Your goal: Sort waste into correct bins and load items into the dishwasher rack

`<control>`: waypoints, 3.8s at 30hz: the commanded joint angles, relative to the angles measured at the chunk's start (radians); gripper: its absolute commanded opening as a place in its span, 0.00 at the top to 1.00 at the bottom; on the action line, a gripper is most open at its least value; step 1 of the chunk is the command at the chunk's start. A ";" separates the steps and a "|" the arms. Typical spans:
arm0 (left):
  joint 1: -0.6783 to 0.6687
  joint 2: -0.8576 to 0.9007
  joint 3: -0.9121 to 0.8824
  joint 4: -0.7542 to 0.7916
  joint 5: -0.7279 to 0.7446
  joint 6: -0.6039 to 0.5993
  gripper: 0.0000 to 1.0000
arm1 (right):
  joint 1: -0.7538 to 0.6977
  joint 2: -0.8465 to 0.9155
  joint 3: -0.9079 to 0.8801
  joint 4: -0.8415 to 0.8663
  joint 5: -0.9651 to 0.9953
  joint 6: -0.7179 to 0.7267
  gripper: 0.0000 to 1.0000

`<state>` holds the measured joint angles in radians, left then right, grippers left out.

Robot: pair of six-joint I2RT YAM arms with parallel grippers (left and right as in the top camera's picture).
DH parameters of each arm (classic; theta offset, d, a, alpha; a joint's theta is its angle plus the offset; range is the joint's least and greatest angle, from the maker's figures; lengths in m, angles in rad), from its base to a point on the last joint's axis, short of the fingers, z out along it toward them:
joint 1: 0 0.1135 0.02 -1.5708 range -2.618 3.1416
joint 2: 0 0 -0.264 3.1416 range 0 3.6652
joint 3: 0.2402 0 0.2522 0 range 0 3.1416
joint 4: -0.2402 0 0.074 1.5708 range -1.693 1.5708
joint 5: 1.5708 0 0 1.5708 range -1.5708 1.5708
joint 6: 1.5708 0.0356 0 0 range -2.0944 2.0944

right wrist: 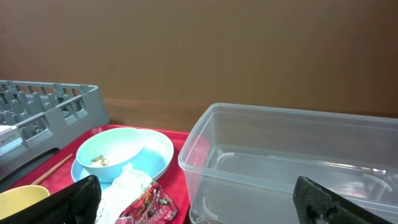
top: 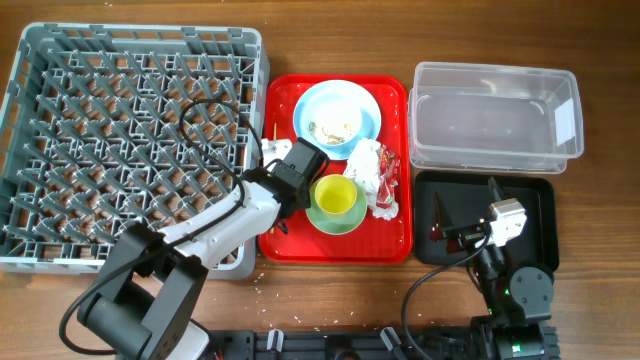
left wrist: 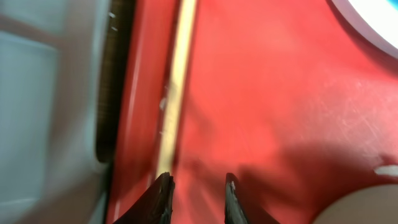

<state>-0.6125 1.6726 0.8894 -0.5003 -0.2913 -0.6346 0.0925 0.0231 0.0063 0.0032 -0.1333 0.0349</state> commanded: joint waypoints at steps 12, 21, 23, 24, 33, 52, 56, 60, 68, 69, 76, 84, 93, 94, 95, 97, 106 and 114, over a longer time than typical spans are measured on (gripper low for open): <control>0.001 0.101 -0.021 0.078 0.049 -0.009 0.81 | -0.001 0.000 -0.001 0.004 0.009 -0.008 0.00; 0.004 -0.058 0.069 0.066 0.017 0.074 0.96 | -0.001 0.000 -0.001 0.004 0.009 -0.008 0.00; 0.004 -0.151 0.071 0.056 -0.025 0.145 0.96 | -0.001 0.000 -0.001 0.004 0.009 -0.009 0.00; 0.004 -0.226 0.071 0.048 -0.102 0.195 0.96 | -0.001 0.000 -0.001 0.004 0.010 -0.008 0.00; 0.069 -0.368 0.050 -0.093 -0.432 0.433 0.96 | -0.001 0.000 -0.001 0.004 0.009 -0.008 0.00; 0.201 -0.292 0.006 -0.145 -0.214 0.357 0.77 | -0.001 0.000 -0.001 0.004 0.009 -0.008 0.00; 0.201 -0.292 0.006 -0.138 -0.214 0.346 0.54 | -0.001 0.000 -0.001 0.004 0.009 -0.008 0.00; 0.245 -0.375 0.008 -0.097 -0.069 0.230 0.43 | -0.001 0.000 -0.001 0.004 0.009 -0.008 0.00; 0.525 -0.509 0.008 -0.166 0.494 0.235 0.20 | -0.001 0.000 -0.001 0.004 0.009 -0.008 0.00; 0.607 -0.513 0.009 -0.180 0.645 0.237 0.19 | -0.001 0.000 -0.001 0.004 0.009 -0.008 0.00; 0.825 -0.530 0.010 -0.268 0.803 0.238 0.00 | -0.001 0.000 -0.001 0.004 0.009 -0.008 0.00; 0.824 -0.783 0.010 -0.331 0.804 0.237 0.00 | -0.001 0.000 -0.001 0.004 0.009 -0.008 0.00; 0.824 -0.871 0.009 -0.350 0.795 0.237 0.00 | -0.001 0.000 -0.001 0.004 0.009 -0.008 0.00; 0.824 -0.871 0.009 -0.350 0.795 0.237 0.00 | -0.001 0.000 -0.001 0.004 0.009 -0.008 0.00; 0.824 -0.871 0.009 -0.350 0.795 0.237 0.00 | -0.001 0.000 -0.001 0.004 0.009 -0.008 0.00; 0.824 -0.871 0.009 -0.350 0.795 0.237 0.00 | -0.001 0.000 -0.001 0.004 0.009 -0.009 0.00; 0.824 -0.871 0.009 -0.350 0.795 0.237 0.00 | -0.001 0.000 -0.001 0.004 0.009 -0.008 0.00; 0.824 -0.871 0.009 -0.350 0.795 0.237 0.00 | -0.001 0.000 0.002 0.022 -0.120 0.410 0.00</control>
<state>0.2054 0.8013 0.8993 -0.8497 0.4992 -0.4023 0.0925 0.0231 0.0063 0.0101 -0.1658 0.2138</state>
